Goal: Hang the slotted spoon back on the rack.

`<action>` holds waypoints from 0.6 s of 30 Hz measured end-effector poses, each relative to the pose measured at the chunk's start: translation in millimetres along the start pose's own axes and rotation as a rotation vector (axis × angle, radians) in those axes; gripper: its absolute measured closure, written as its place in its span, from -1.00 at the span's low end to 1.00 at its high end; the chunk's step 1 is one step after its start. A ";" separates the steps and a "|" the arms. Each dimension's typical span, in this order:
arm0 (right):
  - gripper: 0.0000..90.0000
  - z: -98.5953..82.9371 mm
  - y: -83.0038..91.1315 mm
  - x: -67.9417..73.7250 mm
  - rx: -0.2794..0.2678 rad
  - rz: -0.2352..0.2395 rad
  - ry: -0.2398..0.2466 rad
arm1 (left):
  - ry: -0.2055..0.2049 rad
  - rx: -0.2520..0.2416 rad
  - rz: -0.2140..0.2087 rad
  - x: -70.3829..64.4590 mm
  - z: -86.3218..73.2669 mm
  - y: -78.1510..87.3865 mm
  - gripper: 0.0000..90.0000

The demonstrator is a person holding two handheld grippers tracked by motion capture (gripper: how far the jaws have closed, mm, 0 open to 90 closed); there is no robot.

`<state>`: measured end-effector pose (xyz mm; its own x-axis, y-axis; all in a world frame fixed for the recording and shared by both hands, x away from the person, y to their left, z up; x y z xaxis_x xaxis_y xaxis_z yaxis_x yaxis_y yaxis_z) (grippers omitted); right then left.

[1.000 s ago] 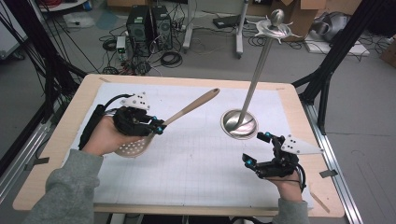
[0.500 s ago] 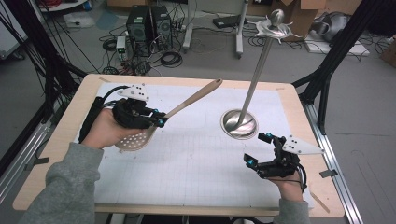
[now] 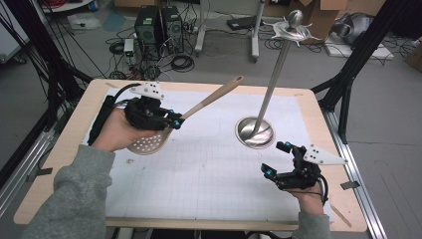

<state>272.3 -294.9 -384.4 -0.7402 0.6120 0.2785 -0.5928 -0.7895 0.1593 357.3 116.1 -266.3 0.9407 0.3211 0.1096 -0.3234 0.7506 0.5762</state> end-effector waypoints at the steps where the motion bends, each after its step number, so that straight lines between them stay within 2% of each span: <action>1: -0.97 0.0 0.5 -0.1 0.002 -0.002 -0.004 | -0.004 0.007 -0.001 -0.2 1.5 -2.0 0.73; 7: -0.97 -1.0 3.7 -1.7 0.003 -0.007 -0.011 | -0.013 0.003 -0.012 1.7 10.9 -7.5 0.73; 18: -0.97 -2.7 7.6 -6.9 -0.008 -0.016 -0.021 | -0.024 -0.032 -0.010 7.6 25.2 -3.7 0.73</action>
<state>272.1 -304.9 -387.6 -0.7240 0.6230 0.2960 -0.6069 -0.7793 0.1558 368.3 101.2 -247.2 0.9459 0.3000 0.1239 -0.3170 0.7717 0.5513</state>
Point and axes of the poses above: each handheld gripper's, and its own axes: y roughly backward along the jaws, z roughly out of its top, x roughly to its left, the point moved 1 cm from there along -y, roughly forward along the jaws, and after that the axes turned 9 degrees about -y, right-handed, at the moved point
